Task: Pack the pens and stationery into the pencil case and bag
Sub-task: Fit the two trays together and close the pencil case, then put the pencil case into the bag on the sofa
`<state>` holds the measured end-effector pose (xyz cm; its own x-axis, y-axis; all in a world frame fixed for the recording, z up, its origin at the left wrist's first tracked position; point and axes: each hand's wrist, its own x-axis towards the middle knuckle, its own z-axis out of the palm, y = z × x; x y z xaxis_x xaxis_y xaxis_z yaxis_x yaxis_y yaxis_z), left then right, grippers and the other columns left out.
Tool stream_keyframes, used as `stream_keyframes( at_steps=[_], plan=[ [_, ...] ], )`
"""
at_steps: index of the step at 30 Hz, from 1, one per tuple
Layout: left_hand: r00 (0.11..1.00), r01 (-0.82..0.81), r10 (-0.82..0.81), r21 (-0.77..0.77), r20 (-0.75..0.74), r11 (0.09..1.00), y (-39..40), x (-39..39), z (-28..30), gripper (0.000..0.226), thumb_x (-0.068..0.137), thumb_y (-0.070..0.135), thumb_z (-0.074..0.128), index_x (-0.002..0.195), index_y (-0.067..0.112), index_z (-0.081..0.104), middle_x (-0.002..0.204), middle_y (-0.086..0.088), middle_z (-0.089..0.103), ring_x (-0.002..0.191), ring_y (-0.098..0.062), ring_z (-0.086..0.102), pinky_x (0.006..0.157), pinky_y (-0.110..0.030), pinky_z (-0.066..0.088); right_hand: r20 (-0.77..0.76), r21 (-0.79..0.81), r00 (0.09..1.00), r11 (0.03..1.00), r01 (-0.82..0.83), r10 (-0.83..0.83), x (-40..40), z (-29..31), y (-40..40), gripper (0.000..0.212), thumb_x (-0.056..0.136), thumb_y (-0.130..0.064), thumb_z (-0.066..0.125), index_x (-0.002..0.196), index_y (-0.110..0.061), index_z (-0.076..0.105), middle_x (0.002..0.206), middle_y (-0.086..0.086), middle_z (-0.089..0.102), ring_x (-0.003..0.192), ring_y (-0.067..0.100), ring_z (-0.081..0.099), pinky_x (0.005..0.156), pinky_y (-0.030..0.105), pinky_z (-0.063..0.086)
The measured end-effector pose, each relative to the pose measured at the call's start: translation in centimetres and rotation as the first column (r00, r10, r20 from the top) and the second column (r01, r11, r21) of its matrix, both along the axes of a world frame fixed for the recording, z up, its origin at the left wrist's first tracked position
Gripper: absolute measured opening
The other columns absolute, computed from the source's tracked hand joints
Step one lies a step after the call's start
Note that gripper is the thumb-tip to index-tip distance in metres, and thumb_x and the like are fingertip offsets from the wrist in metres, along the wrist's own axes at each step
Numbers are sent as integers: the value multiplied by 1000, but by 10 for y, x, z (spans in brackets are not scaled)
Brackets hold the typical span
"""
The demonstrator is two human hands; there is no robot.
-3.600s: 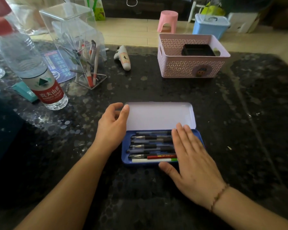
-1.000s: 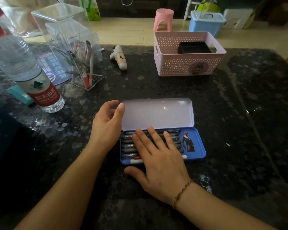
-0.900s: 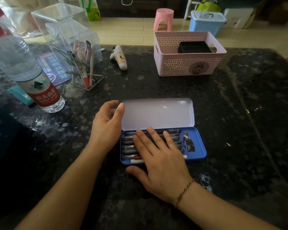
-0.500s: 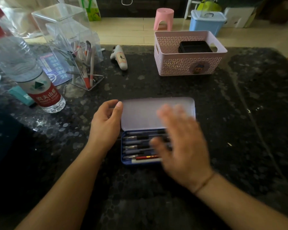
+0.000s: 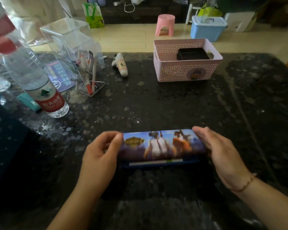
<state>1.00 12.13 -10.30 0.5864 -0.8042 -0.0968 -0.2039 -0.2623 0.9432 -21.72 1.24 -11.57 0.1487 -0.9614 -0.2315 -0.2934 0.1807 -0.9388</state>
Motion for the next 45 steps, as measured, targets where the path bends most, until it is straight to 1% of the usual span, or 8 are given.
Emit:
stream_keyframes(
  at_steps=[4,8,14,21,26,30,34,45],
  plan=[
    [946,24,-88,203,313,979,11,-4,-17,27,82,35,67,108,29,64,101,9,64,86,-1,59,72,-15,40,-359,-94,928,985,-145,103,-5,-7,8,42,89,-33,61,130,-30,52,131,-13,53,118,-1,49,95,22,42],
    [905,29,-198,408,377,912,9,-11,-17,60,81,45,67,134,30,44,126,8,56,108,-10,55,88,-30,46,-668,-111,733,957,-268,128,-2,-9,15,64,88,-50,53,145,-34,28,154,-8,24,144,13,8,115,38,9],
    [895,2,-212,471,393,882,2,-7,-18,33,77,49,69,107,37,61,102,12,59,84,-4,53,71,-29,43,-709,-93,694,958,-270,126,-3,-22,13,68,88,-60,43,147,-40,16,156,-15,14,144,12,-9,117,44,-2],
    [930,-35,-152,491,335,870,8,-11,-22,41,77,55,65,112,34,66,118,1,60,110,-25,53,94,-42,44,-755,-6,651,992,-126,78,13,-18,14,63,89,-55,45,143,-22,38,158,-2,16,146,22,-4,118,45,6],
    [986,-79,41,232,163,970,9,-32,-21,42,84,31,67,125,31,60,110,12,69,105,-10,62,92,-31,47,-494,-76,866,996,41,-73,17,-12,27,52,91,-35,55,138,-14,44,156,-1,21,145,16,-5,117,35,7],
    [982,-32,54,122,-182,992,-34,-33,1,33,86,12,68,115,27,65,94,5,76,89,-11,71,82,-33,57,-141,27,977,986,166,-161,6,6,-9,45,90,-24,62,133,-20,50,122,-6,59,116,11,53,97,30,42],
    [879,-43,61,49,-472,998,-95,-27,68,36,82,0,67,113,18,64,92,-13,75,77,-25,72,58,-31,57,361,214,910,968,133,-205,-10,75,-74,31,85,-3,64,111,-20,62,95,-3,74,86,15,70,70,40,57],
    [768,428,-308,91,-561,899,-187,-145,378,36,72,6,70,108,0,69,108,-22,70,100,-40,66,90,-49,52,428,277,832,927,252,-353,-189,366,-117,62,61,-21,82,118,-12,60,103,10,71,88,27,68,66,45,57]
  ],
)
